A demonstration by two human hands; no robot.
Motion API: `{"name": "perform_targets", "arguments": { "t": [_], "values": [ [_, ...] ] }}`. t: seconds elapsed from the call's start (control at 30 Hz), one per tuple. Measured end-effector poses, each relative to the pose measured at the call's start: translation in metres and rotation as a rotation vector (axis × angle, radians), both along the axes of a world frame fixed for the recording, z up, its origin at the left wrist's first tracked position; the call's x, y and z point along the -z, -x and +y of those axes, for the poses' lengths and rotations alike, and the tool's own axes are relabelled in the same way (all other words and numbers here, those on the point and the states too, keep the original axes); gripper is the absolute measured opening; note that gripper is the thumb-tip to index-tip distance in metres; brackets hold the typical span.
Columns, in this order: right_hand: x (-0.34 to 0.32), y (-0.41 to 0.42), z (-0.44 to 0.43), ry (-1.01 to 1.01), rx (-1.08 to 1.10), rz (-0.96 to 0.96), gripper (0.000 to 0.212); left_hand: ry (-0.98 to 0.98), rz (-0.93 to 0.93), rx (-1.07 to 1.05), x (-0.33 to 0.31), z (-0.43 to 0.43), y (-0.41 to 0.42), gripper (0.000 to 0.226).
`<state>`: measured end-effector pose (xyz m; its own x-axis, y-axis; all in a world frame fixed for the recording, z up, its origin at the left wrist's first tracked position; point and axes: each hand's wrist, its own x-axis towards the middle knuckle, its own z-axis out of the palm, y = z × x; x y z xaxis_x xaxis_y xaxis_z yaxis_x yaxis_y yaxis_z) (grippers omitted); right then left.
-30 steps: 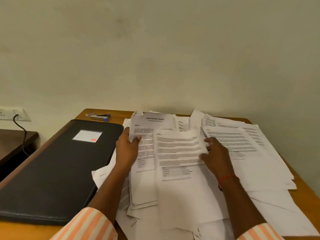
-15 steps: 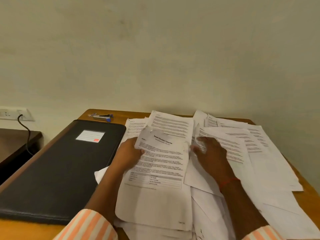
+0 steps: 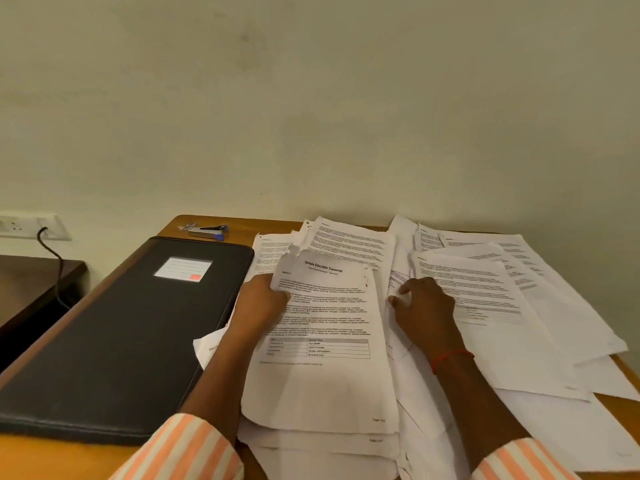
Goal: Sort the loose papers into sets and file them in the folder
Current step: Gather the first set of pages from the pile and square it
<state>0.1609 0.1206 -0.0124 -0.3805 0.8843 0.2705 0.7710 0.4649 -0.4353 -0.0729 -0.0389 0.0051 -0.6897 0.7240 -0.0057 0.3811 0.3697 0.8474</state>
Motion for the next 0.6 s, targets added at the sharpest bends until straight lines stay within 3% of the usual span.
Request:
{"name": "perform_targets", "arguments": {
  "t": [0.17,0.27,0.37,0.47,0.6],
  "values": [
    [0.009,0.014,-0.007,0.013,-0.069,-0.124,0.022,0.089,0.099,-0.019,-0.001,0.0,-0.003,0.021],
    [0.01,0.017,-0.007,0.048,-0.072,-0.093,0.03,0.101,0.13,-0.025,-0.001,0.0,-0.005,0.017],
    [0.009,0.019,-0.008,0.115,-0.068,0.037,0.028,0.089,0.129,-0.022,-0.001,0.001,-0.006,0.012],
    [0.006,0.02,-0.012,0.112,-0.109,0.283,0.005,0.063,0.082,-0.024,0.0,0.002,-0.008,0.017],
    [-0.002,0.021,-0.016,0.133,-0.087,0.442,0.023,0.001,0.002,-0.067,0.002,0.004,-0.007,0.013]
  ]
}}
